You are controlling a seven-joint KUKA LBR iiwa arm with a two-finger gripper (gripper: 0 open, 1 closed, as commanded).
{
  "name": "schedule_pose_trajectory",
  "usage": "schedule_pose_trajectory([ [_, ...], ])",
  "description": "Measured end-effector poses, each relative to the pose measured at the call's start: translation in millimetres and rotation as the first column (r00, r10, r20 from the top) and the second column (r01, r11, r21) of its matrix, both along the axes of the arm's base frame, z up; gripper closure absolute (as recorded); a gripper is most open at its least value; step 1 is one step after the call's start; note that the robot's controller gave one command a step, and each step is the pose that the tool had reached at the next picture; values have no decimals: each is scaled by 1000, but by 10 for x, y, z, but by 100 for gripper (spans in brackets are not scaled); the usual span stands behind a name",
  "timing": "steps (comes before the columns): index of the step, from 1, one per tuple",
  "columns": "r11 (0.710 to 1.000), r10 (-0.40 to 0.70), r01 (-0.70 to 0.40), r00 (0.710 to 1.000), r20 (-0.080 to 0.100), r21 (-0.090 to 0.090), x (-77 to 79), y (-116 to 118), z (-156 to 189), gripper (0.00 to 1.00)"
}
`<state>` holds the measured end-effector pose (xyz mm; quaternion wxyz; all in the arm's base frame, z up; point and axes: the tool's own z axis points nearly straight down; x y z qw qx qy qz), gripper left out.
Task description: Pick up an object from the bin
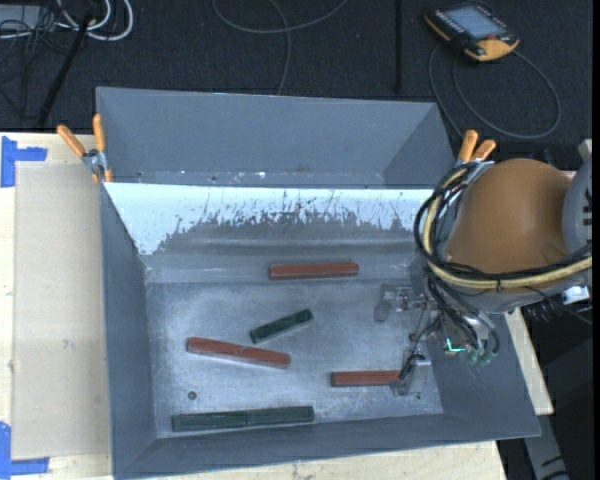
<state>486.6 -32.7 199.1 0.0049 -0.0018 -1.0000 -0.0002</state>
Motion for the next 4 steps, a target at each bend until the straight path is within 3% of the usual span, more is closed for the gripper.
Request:
schedule_pose_trajectory([
  [1, 1000, 2, -2, 1000, 8, -1, 17, 1, 39, 0],
  [3, 999, 48, -48, 999, 25, -1, -96, -418, -1296, 0],
  [4, 1000, 24, -24, 1000, 18, -1, -84, -357, -1284, 0],
])
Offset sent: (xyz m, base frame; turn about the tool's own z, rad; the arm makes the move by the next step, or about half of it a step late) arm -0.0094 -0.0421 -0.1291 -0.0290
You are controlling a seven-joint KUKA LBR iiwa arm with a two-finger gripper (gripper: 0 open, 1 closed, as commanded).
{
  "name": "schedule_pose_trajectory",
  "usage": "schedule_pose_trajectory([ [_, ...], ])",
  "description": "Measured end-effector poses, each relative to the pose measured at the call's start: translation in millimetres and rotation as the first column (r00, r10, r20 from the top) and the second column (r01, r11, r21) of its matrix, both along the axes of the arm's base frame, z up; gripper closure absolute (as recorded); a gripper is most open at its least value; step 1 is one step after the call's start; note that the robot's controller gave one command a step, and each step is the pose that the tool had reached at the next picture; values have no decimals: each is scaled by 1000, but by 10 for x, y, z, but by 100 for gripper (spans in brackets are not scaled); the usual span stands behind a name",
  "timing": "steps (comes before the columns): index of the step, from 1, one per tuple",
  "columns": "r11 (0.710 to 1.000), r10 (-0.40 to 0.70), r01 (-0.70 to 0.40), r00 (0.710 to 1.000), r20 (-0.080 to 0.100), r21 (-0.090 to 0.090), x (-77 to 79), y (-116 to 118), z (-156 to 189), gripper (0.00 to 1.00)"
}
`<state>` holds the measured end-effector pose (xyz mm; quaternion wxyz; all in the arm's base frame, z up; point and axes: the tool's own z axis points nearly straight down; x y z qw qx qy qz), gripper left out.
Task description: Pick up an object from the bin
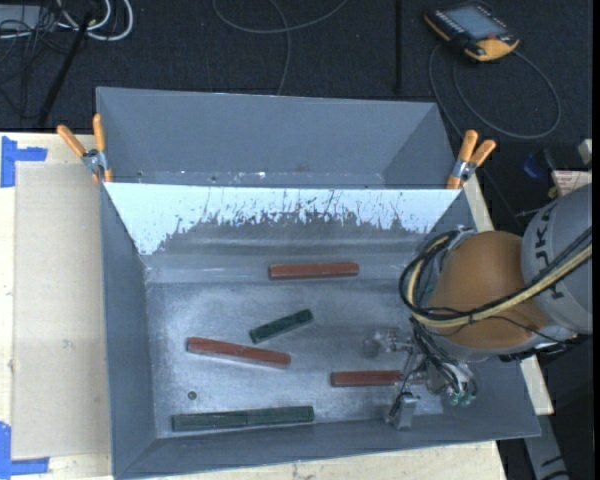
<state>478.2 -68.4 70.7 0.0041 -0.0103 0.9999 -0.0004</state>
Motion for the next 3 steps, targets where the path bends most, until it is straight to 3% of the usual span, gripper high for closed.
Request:
schedule_pose_trajectory([
  [1, 1000, 18, -18, 1000, -1, 1, 6, -32, -5, 0],
  [2, 1000, 0, 0, 1000, -7, 0, 4, -4, -1, 100],
  [3, 1000, 1, -1, 1000, -7, 0, 4, -4, -1, 100],
])
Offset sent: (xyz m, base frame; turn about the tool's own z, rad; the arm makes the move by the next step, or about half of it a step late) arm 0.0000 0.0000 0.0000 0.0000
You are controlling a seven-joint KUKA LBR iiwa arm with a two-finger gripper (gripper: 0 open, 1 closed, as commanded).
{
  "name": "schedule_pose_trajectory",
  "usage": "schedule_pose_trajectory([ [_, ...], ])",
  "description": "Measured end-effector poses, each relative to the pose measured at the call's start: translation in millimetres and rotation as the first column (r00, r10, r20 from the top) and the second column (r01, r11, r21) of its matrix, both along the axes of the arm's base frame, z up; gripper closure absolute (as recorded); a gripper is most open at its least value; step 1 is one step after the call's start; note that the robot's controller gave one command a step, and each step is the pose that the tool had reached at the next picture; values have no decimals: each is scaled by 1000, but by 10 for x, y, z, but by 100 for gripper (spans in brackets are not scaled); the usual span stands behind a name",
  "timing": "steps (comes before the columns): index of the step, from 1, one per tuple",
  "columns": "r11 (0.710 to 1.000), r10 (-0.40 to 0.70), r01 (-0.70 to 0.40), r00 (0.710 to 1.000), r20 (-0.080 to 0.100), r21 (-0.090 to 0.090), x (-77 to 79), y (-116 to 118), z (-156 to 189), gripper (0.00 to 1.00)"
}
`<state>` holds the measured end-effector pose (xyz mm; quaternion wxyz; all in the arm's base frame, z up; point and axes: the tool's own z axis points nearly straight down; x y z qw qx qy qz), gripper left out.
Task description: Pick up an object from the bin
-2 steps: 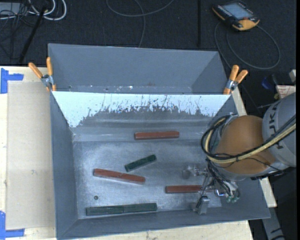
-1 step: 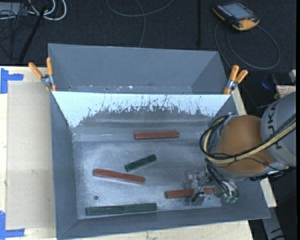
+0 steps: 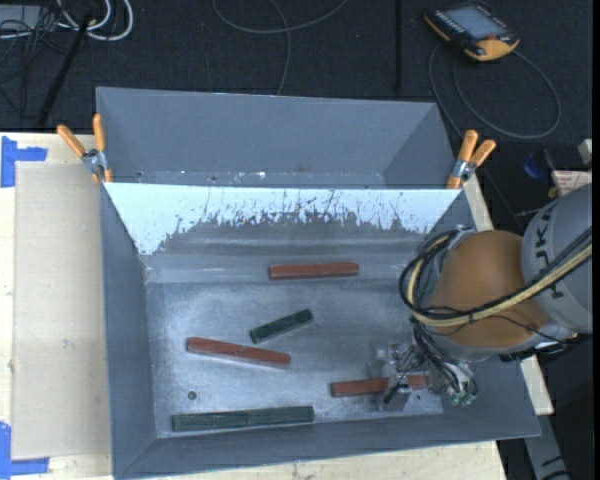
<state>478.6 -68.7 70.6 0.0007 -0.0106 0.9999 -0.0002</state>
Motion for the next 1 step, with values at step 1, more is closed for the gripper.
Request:
schedule_pose_trajectory([
  [1, 1000, 0, 0, 1000, -4, 1, -10, 3, 29, 100],
])
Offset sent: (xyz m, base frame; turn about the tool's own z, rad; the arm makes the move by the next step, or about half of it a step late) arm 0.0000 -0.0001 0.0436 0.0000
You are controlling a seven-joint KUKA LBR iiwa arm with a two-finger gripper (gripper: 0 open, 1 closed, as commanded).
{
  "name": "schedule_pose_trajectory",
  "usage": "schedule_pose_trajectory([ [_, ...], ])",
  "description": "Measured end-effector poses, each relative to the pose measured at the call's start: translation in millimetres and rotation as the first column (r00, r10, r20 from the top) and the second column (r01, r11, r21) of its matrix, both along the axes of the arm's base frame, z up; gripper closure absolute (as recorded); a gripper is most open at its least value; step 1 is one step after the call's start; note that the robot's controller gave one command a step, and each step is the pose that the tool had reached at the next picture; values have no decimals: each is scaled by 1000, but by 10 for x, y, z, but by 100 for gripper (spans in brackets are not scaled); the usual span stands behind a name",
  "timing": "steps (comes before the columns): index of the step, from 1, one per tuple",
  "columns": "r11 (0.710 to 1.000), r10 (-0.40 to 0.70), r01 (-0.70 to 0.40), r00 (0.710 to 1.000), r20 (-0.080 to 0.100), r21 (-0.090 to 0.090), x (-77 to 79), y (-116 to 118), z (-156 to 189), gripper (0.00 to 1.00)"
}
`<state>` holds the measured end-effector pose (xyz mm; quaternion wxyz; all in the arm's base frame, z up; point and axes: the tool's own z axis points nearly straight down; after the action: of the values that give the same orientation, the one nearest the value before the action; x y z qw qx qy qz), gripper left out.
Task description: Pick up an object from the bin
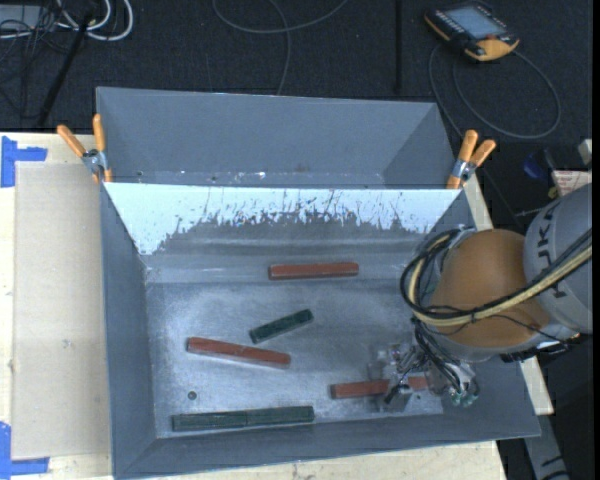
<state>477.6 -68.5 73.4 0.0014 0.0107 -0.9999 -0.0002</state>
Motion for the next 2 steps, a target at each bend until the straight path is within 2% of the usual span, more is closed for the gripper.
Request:
schedule_pose_trajectory([
  [1, 1000, 0, 0, 1000, -10, 2, -29, 8, 213, 100],
  [2, 1000, 1, -1, 1000, -1, 0, -5, 6, 431, 100],
])
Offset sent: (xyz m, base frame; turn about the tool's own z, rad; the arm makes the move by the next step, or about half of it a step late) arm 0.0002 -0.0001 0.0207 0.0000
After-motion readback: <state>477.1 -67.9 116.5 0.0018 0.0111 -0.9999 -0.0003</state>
